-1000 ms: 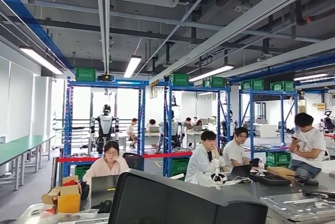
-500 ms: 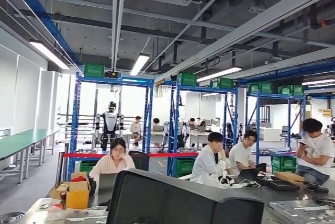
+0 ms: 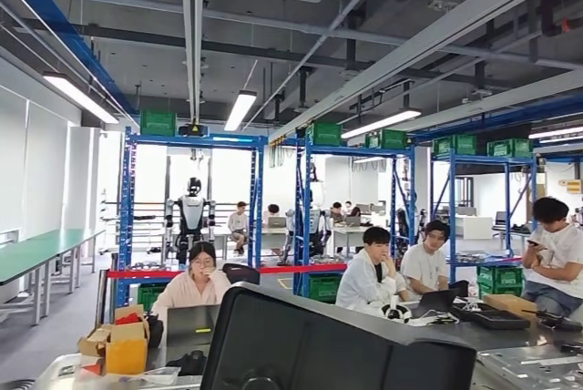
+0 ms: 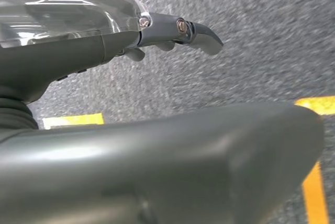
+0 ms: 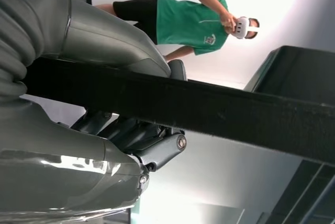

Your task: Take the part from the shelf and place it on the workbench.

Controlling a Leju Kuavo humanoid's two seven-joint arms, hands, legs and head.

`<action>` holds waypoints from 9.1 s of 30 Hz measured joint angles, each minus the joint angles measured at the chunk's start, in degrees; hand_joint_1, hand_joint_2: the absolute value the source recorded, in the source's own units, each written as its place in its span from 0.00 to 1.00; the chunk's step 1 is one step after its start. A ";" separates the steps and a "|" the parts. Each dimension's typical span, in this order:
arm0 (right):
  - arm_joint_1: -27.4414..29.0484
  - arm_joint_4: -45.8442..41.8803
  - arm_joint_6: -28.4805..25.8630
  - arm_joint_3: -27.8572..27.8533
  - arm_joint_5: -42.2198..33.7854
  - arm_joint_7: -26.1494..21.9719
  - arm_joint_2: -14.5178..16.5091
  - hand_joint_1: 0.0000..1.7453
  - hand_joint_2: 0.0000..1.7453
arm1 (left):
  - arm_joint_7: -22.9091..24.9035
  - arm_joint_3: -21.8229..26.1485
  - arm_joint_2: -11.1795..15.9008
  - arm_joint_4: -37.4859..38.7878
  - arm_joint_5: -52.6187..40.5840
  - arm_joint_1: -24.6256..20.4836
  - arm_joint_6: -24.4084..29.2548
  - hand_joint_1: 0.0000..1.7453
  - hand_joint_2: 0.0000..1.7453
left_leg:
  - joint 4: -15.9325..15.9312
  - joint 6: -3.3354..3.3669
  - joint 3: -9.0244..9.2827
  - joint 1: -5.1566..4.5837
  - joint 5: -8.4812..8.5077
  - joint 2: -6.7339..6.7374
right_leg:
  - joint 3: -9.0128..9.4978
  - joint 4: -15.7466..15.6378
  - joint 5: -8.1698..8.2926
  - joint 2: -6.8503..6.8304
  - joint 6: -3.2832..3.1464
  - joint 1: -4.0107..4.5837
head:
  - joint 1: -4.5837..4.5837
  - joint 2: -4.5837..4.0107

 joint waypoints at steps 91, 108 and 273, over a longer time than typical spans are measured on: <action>-0.34 -3.70 -0.60 -1.78 2.10 -0.88 -0.25 1.00 1.00 | -0.07 1.05 -0.34 -0.37 -2.72 -0.28 0.07 0.00 1.00 | -4.73 0.59 0.18 0.00 0.49 -0.36 | -2.50 0.57 1.08 0.55 0.81 -0.37 | -0.21 -0.01; -9.78 -2.94 -1.52 -2.79 5.19 4.31 0.06 1.00 1.00 | -0.24 1.03 -0.33 -0.33 -4.01 -1.36 -0.37 0.00 1.00 | -7.53 0.80 -2.13 0.97 5.31 0.14 | -7.13 13.94 -7.42 0.44 4.22 -1.81 | -0.20 -0.01; 20.53 -9.75 9.89 -31.71 0.67 -8.88 10.25 0.00 0.00 | -6.35 -1.85 -1.84 0.07 -2.09 -0.52 0.85 0.00 0.00 | -8.88 0.38 -3.32 0.15 7.60 0.35 | 5.52 -2.35 -2.83 0.22 0.50 0.67 | -0.50 0.02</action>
